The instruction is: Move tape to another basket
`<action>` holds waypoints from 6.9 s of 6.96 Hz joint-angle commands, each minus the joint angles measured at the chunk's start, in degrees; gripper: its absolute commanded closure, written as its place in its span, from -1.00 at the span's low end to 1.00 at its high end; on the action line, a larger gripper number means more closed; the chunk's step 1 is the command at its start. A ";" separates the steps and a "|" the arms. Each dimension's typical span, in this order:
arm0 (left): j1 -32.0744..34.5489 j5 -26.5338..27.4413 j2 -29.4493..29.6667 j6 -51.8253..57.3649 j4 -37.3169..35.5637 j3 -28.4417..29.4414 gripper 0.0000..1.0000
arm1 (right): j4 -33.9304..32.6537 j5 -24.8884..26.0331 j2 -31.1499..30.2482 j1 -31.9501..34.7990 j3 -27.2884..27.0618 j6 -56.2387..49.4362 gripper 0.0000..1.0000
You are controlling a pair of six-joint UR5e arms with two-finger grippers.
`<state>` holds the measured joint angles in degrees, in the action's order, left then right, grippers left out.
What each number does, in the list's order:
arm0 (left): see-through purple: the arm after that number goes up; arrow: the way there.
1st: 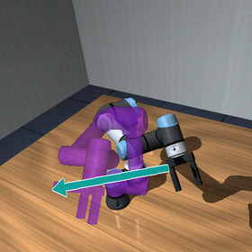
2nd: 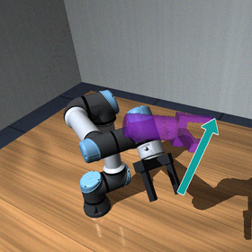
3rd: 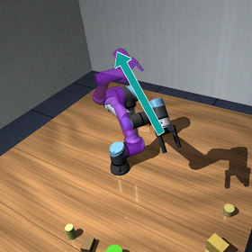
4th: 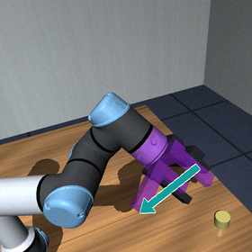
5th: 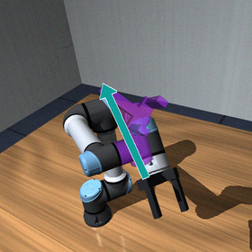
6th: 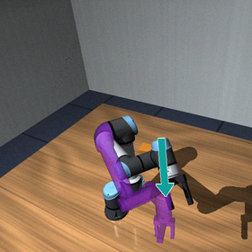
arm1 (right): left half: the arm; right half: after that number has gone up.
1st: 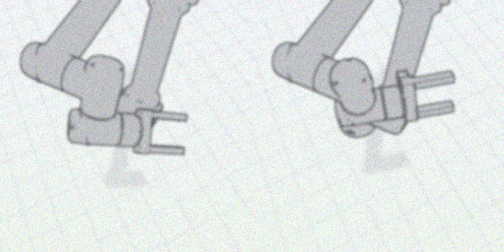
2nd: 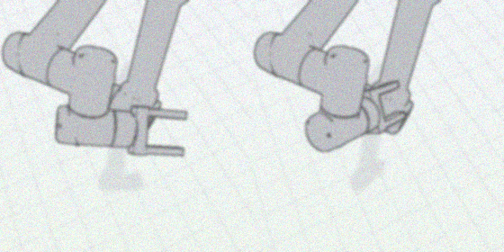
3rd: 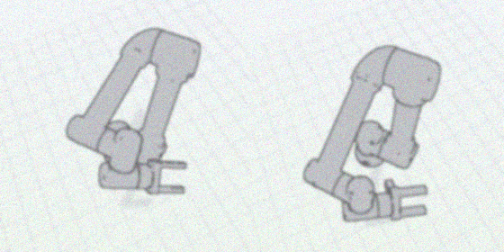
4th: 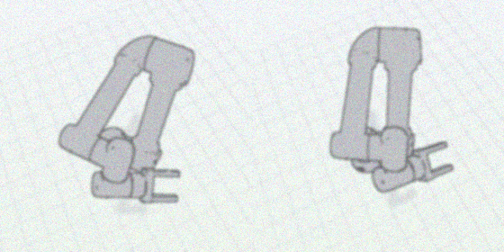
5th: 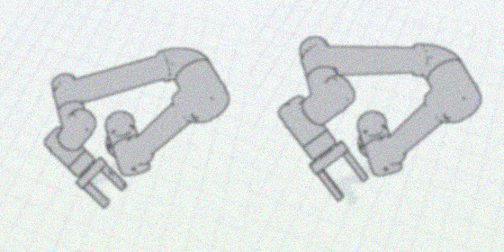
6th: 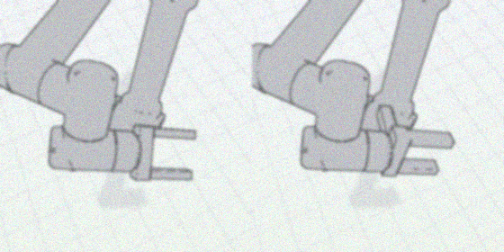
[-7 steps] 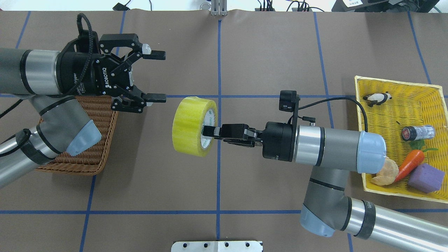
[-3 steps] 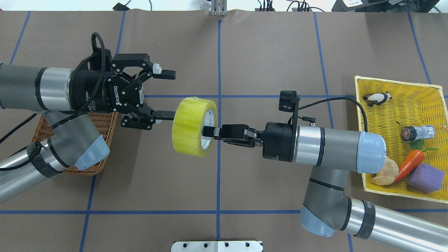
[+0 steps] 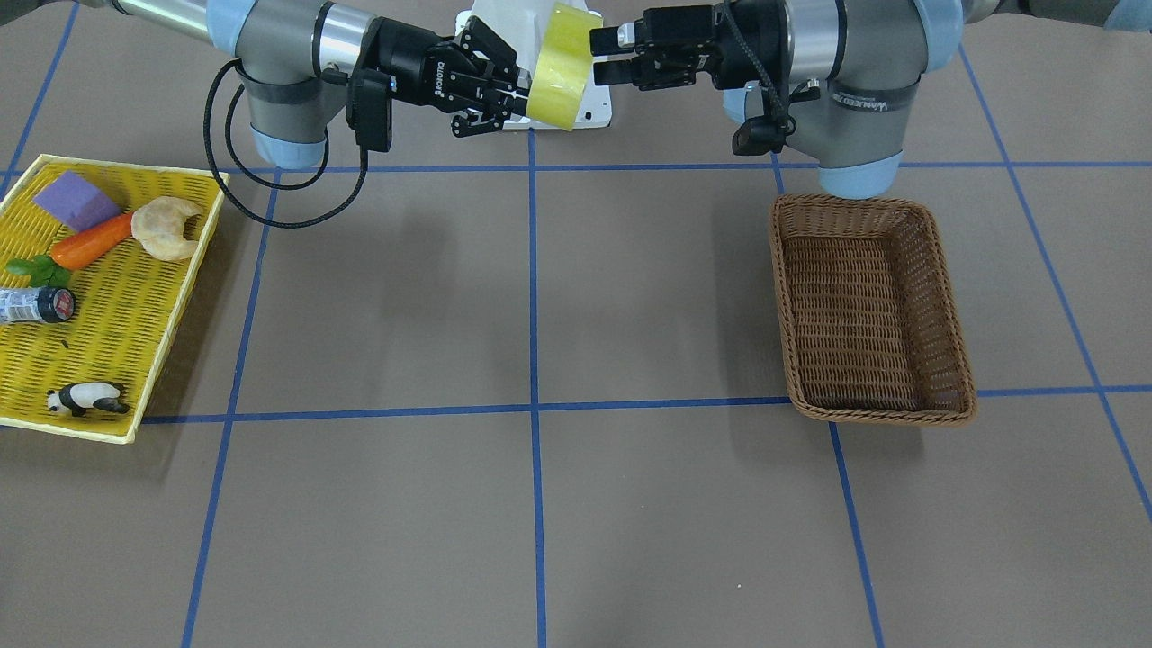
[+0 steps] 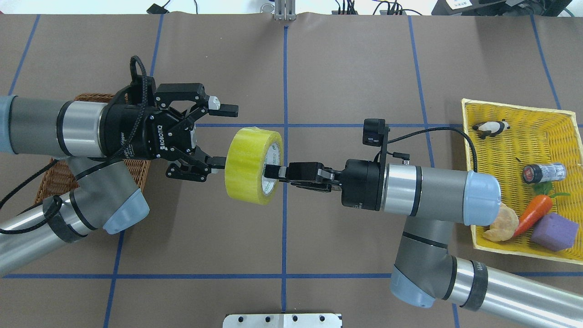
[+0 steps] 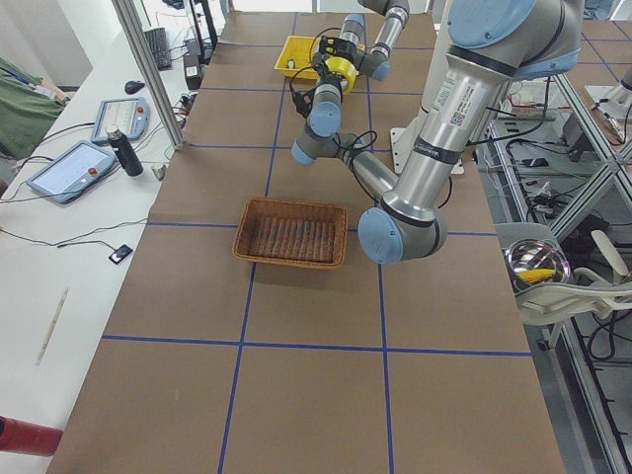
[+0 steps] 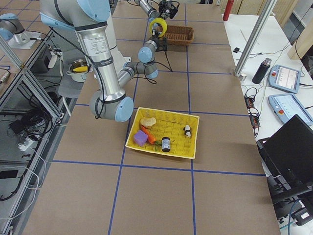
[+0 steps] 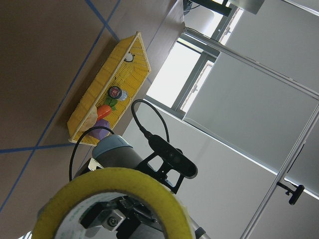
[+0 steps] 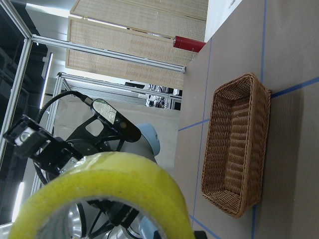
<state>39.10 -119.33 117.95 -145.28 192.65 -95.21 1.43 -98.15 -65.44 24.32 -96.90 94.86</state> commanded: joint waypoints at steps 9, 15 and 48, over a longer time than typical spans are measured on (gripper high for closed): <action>-2.88 5.16 0.53 -0.10 -0.52 -0.24 0.34 | 0.33 -0.03 0.05 0.03 0.04 -0.03 1.00; -3.85 5.08 0.53 -0.01 -0.26 -0.33 1.00 | 0.24 -0.37 -0.21 1.34 -1.01 4.45 -1.00; 9.07 2.09 -13.27 88.50 -95.01 -5.70 -0.93 | -117.71 -29.91 -20.33 61.72 -8.40 -114.44 -1.00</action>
<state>48.33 -117.46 104.68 -56.76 95.78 -102.41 -116.31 -128.18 -85.38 85.15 -105.59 -17.16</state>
